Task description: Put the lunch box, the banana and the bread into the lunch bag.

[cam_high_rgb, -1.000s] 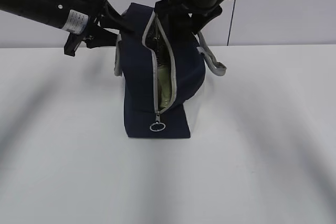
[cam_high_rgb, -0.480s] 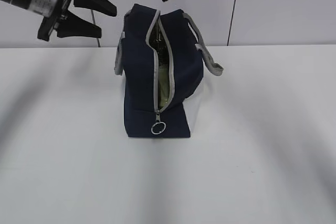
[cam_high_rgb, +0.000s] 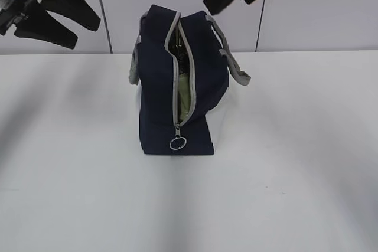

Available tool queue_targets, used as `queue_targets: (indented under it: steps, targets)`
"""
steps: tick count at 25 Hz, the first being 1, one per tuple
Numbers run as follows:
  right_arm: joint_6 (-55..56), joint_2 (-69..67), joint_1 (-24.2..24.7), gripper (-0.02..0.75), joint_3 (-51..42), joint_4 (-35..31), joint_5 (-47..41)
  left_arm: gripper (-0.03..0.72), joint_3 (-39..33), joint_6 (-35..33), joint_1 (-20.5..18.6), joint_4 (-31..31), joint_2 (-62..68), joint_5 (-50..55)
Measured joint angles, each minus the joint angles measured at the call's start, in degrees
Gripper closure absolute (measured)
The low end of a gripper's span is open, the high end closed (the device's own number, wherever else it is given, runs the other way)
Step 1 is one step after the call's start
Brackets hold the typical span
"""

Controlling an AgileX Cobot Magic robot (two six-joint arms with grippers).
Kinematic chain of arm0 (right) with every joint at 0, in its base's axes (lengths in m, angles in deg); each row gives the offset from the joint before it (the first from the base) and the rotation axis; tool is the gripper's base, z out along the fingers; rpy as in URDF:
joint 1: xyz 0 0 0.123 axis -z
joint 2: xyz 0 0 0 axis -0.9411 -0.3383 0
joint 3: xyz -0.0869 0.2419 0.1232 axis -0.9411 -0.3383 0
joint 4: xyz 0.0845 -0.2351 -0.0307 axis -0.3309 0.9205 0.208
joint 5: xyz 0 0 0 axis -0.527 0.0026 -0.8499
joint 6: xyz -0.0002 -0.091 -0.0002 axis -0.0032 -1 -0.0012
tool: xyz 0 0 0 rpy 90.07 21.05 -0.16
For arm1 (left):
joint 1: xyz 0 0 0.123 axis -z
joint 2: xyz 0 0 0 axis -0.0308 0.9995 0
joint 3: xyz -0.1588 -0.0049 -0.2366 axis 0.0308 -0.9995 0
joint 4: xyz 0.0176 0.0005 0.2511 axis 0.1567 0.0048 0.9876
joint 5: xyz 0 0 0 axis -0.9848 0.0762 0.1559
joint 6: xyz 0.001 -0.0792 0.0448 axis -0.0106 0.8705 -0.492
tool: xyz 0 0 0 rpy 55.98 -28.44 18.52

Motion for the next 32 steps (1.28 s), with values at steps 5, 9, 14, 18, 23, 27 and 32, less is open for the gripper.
queue_targets:
  steps: [5,9,14,18,23,27,32]
  targets:
    - [-1.1,6.1,0.0,0.246,-11.9,-0.1,0.0,0.264,0.0,0.9,2.0,4.2,-2.5,0.2]
    - [-2.7,11.2,0.0,0.246,-22.6,-1.9,2.6,0.264,0.0,1.2,5.7,6.5,-3.7,0.7]
    - [-10.2,17.7,0.0,0.246,-37.0,-6.9,18.8,0.264,0.0,1.2,8.9,7.2,-3.7,0.8]
    - [-24.2,22.0,0.0,0.246,-49.4,-16.5,37.8,0.264,0.0,1.2,9.2,8.4,-3.7,0.8]
    - [-45.7,22.8,-0.7,0.246,-60.4,-37.5,60.6,0.264,0.0,1.2,9.2,9.6,-3.7,0.8]
    - [-52.7,21.2,-4.2,0.246,-64.7,-45.7,75.4,0.264,0.0,1.2,9.2,9.7,-3.7,0.8]
    - [-53.6,20.3,-10.1,0.247,-65.1,-44.7,78.1,0.264,0.0,1.2,9.2,10.1,-3.7,0.8]
